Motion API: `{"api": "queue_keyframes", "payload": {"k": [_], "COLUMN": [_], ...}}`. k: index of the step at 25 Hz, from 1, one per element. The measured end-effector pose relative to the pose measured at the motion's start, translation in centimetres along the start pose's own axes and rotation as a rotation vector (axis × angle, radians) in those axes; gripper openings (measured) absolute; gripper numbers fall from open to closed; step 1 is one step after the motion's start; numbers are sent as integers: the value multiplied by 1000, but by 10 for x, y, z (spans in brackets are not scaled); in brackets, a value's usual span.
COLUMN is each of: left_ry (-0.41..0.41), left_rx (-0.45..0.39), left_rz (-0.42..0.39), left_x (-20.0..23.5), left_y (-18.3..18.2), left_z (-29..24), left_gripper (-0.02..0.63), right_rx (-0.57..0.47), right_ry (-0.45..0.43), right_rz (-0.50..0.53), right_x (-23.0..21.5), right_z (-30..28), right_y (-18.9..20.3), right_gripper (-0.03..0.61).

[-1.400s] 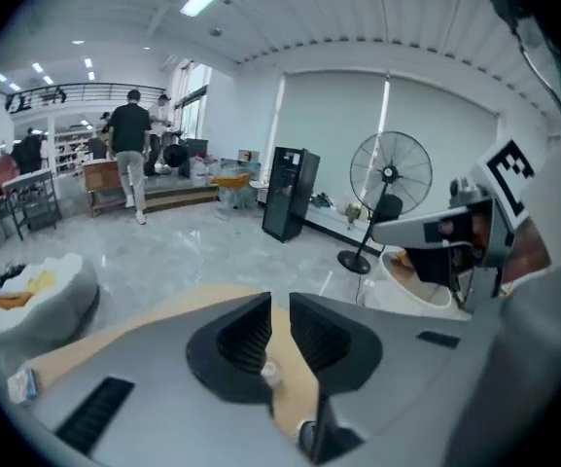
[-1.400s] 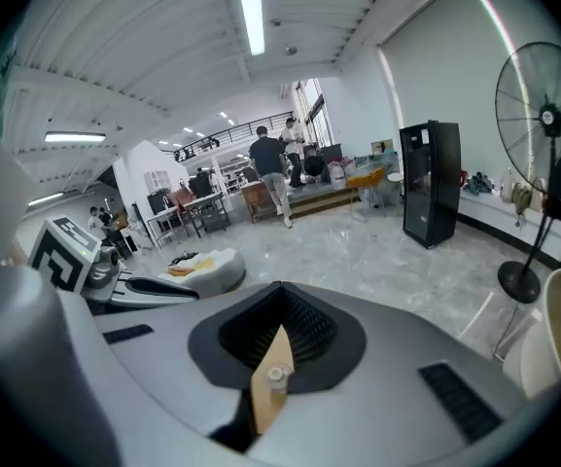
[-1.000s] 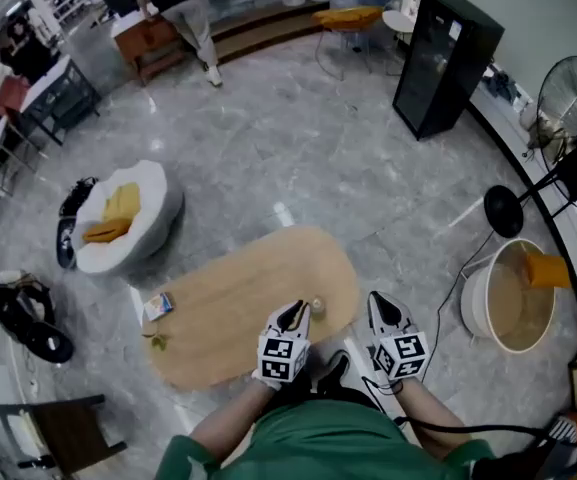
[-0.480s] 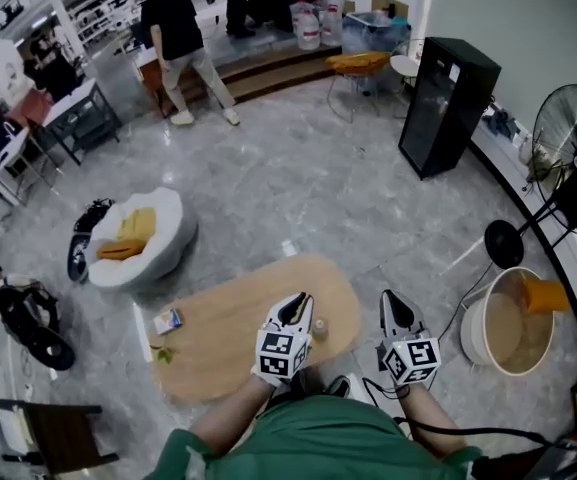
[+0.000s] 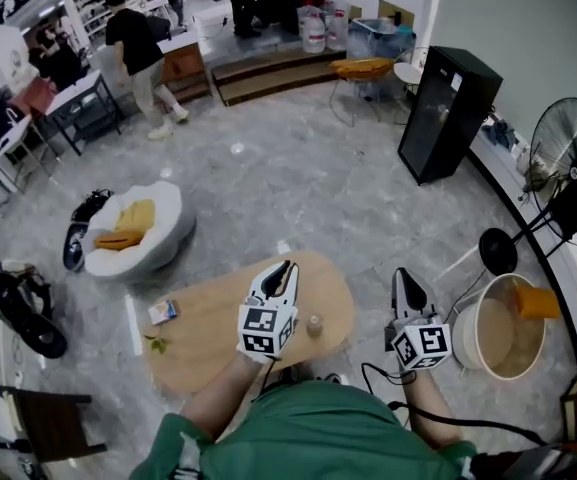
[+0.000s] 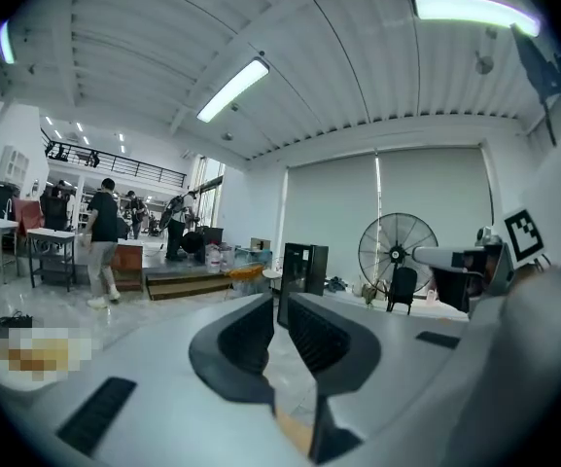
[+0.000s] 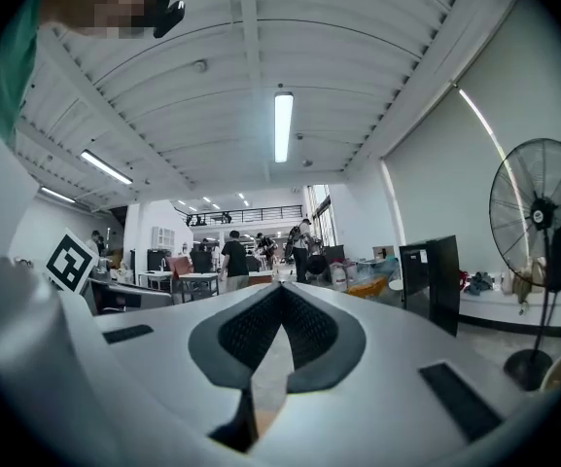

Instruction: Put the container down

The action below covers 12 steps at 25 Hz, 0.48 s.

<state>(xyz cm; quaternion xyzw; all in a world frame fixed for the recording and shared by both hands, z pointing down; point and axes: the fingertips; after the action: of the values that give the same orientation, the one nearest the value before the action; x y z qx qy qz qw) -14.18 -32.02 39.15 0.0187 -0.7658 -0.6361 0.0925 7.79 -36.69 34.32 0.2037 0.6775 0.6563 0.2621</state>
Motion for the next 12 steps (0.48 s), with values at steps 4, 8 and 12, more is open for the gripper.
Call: {"api": "queue_keyframes", "payload": {"k": [4,8,12], "left_ry": [0,-1,-3], "left_rx": [-2,3,4], "left_rz": [9,10,7], "left_x": [1,3,7], "left_y": [-2,-2,-3], "left_z": [-1,0,-3], "left_gripper": [58,60,60], "right_rx": [-19,-22,-21], "right_ry": [-14,-34,-51], "right_rz": [21,41,54], "right_x": [6,14,18], "right_z": [-1,1,-3], "right_y": [-10,-12,-14], "right_gripper": [22,21,21]}}
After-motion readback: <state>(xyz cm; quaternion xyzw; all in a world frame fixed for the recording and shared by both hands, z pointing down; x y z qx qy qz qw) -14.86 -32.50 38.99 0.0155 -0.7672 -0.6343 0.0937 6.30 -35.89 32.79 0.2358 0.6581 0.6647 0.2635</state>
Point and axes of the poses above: the fingertips, and each gripper's own axes: z backward along the fingers, x to its left, y out of its underside, and after that the axes turned 3 degrees about y, right-handed
